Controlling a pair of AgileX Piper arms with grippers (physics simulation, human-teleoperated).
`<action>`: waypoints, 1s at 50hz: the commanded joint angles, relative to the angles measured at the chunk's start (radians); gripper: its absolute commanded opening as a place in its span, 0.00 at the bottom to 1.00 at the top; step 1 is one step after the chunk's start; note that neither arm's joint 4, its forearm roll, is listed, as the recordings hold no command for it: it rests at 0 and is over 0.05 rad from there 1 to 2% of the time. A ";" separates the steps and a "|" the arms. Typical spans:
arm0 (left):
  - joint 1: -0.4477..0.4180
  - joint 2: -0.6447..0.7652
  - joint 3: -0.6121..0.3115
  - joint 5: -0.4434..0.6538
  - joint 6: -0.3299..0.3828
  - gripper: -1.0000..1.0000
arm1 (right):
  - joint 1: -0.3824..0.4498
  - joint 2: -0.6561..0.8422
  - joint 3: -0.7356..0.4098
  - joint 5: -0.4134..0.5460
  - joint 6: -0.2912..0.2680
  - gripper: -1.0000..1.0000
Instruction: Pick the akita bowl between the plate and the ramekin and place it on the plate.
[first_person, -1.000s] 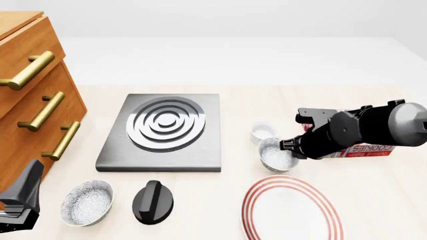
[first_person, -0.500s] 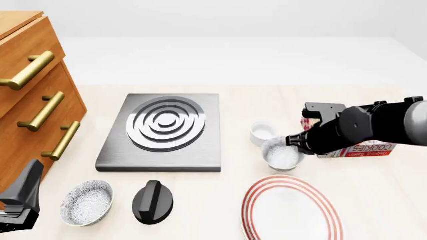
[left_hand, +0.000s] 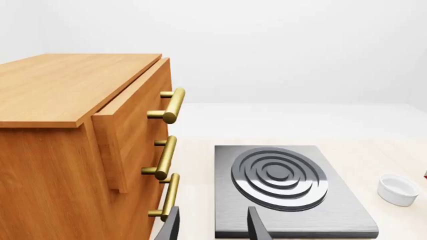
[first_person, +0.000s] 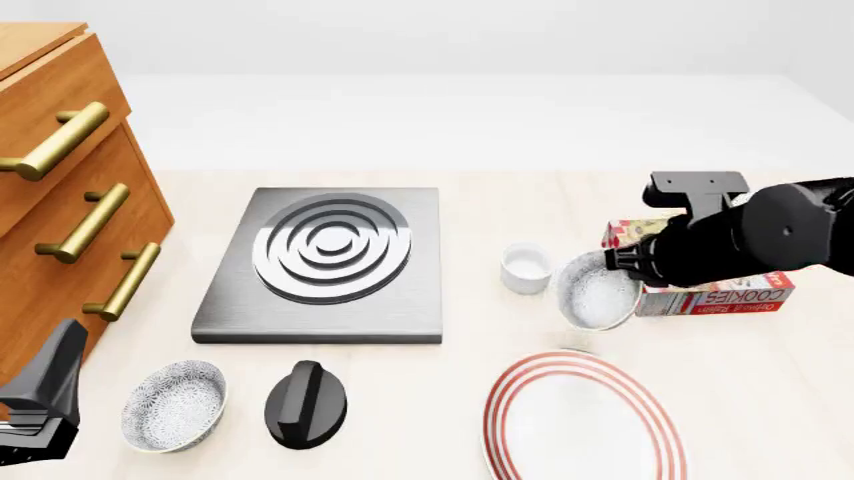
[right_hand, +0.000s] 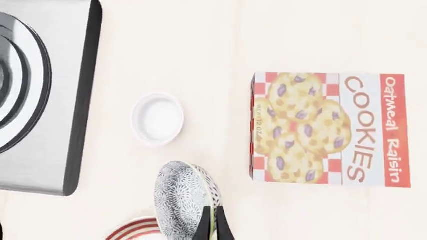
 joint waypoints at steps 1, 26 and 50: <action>0.000 0.000 0.000 0.000 0.001 1.00 | 0.004 -0.117 -0.011 0.076 -0.016 0.00; 0.000 0.000 0.000 0.000 0.000 1.00 | 0.128 -0.262 -0.005 0.202 0.070 0.00; 0.000 0.000 0.000 0.000 0.000 1.00 | 0.277 -0.406 0.076 0.307 0.118 0.00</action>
